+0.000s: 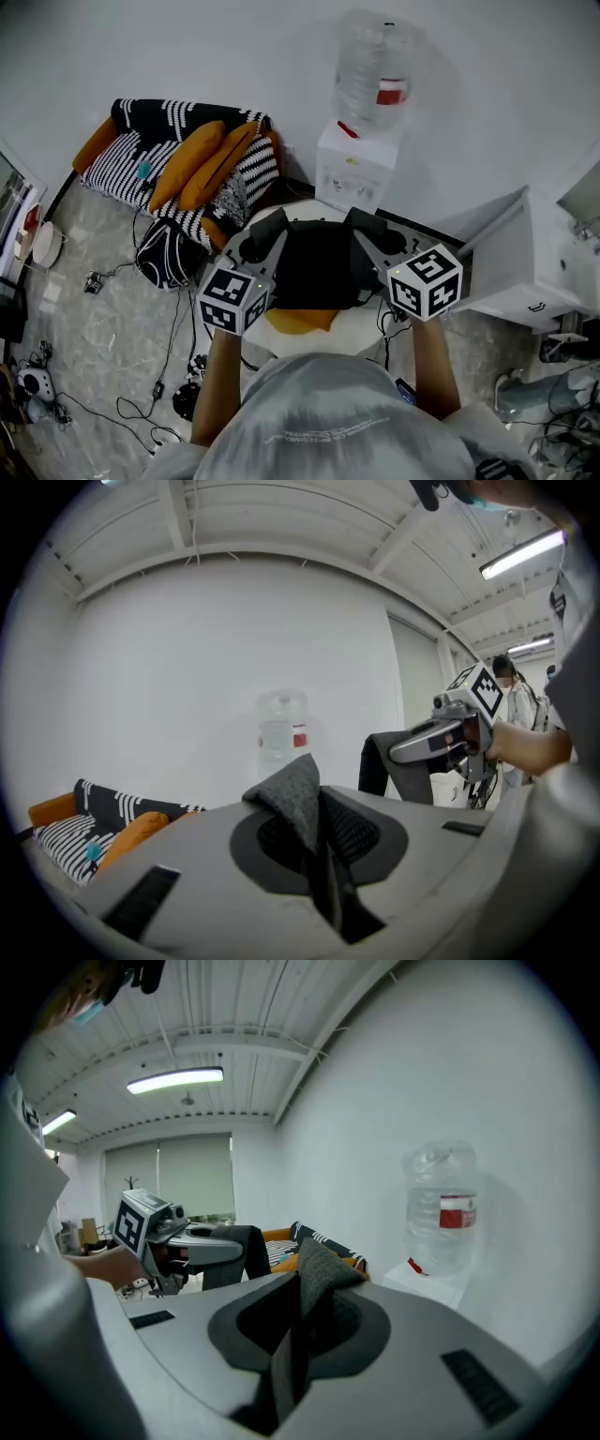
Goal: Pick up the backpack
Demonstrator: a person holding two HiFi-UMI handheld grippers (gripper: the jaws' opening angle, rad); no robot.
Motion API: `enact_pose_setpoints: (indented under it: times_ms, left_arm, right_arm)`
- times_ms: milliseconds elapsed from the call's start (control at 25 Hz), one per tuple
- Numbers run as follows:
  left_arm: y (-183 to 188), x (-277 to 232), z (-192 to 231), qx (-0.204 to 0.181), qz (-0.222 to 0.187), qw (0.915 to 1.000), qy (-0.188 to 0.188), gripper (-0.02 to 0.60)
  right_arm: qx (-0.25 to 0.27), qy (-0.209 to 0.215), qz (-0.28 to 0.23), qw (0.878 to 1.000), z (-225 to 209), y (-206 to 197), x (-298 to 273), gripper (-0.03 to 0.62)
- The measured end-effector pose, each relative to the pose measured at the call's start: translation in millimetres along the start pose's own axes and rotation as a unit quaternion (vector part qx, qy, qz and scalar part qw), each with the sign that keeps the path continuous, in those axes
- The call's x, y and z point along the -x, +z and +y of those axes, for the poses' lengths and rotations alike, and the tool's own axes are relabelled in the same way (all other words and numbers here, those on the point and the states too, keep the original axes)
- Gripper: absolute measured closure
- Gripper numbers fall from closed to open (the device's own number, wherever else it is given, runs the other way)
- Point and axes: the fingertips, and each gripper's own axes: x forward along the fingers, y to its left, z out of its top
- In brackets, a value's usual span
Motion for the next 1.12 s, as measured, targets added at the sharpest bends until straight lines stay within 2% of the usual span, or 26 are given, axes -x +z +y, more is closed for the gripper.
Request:
enact_pose_setpoints:
  times_ms: [560,1120]
  left_arm:
    - [53,7,11,-0.024,-0.027,0.9993,0.014,0.546]
    - [62,20,8,-0.023,-0.028,0.9993,0.01,0.546]
  right_arm:
    - [0.032,0.007,-0.033,0.999,-1,47,2,0.56]
    - [0.049,0.013,-0.036,0.998,7,49,2,0.563]
